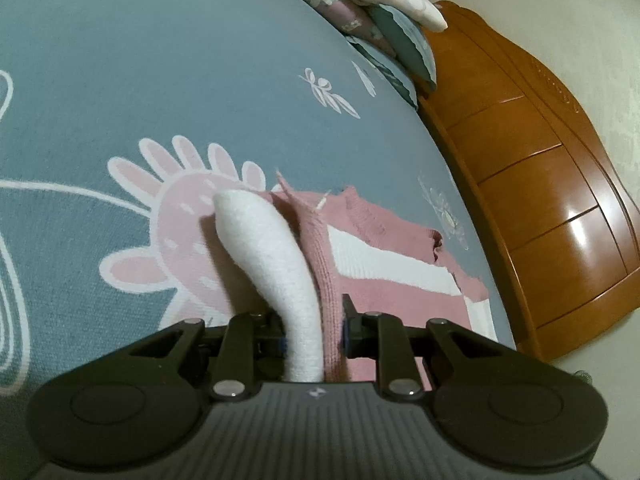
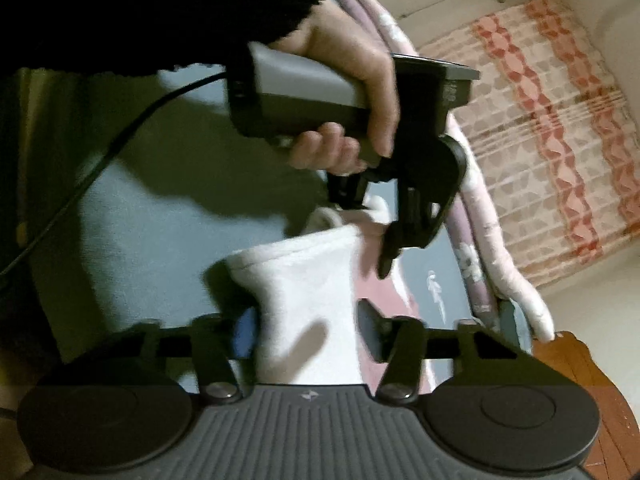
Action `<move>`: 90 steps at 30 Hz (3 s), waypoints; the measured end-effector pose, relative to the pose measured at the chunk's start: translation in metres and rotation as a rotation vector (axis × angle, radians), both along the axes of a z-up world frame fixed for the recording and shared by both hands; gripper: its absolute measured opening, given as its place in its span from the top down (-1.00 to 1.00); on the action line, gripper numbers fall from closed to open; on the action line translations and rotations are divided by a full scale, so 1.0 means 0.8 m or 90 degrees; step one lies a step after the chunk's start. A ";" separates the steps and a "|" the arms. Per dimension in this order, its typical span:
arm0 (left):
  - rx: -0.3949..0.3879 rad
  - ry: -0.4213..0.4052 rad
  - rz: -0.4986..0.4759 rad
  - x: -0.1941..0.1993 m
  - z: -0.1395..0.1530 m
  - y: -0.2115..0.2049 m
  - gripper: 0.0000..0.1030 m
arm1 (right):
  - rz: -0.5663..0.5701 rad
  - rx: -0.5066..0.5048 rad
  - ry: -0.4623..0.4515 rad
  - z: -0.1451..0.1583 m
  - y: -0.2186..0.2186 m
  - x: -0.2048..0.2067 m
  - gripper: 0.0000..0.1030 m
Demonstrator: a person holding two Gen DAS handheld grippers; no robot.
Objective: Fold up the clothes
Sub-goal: 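Lift the gripped edge and fold the sweater over onto itself, then open both grippers to release the folded sweater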
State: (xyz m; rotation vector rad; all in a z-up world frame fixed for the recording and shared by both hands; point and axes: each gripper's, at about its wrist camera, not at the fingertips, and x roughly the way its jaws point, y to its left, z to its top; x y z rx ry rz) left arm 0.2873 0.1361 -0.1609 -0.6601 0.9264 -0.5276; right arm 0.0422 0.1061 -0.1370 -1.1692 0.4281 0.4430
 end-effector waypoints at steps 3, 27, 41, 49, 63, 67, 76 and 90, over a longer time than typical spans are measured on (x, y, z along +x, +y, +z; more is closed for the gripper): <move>0.004 -0.003 0.005 -0.002 0.001 -0.002 0.60 | -0.007 0.024 0.032 0.004 -0.005 0.001 0.66; 0.186 -0.037 0.010 -0.005 0.143 -0.085 0.60 | -0.063 0.282 0.065 0.118 -0.104 0.019 0.80; 0.267 -0.080 -0.028 0.007 0.217 -0.218 0.60 | -0.146 0.460 0.048 0.173 -0.240 0.045 0.80; 0.292 -0.096 -0.067 0.018 0.223 -0.316 0.60 | -0.216 0.529 0.041 0.173 -0.322 0.043 0.80; 0.375 -0.097 -0.153 0.025 0.170 -0.470 0.59 | -0.333 0.611 0.067 0.146 -0.432 0.053 0.80; 0.386 -0.096 -0.167 0.025 0.158 -0.494 0.55 | -0.361 0.635 0.079 0.139 -0.455 0.055 0.79; 0.410 -0.082 -0.183 0.023 0.128 -0.530 0.52 | -0.410 0.682 0.129 0.110 -0.491 0.052 0.79; 0.430 -0.104 -0.212 0.016 0.112 -0.567 0.26 | -0.477 0.736 0.177 0.089 -0.518 0.046 0.59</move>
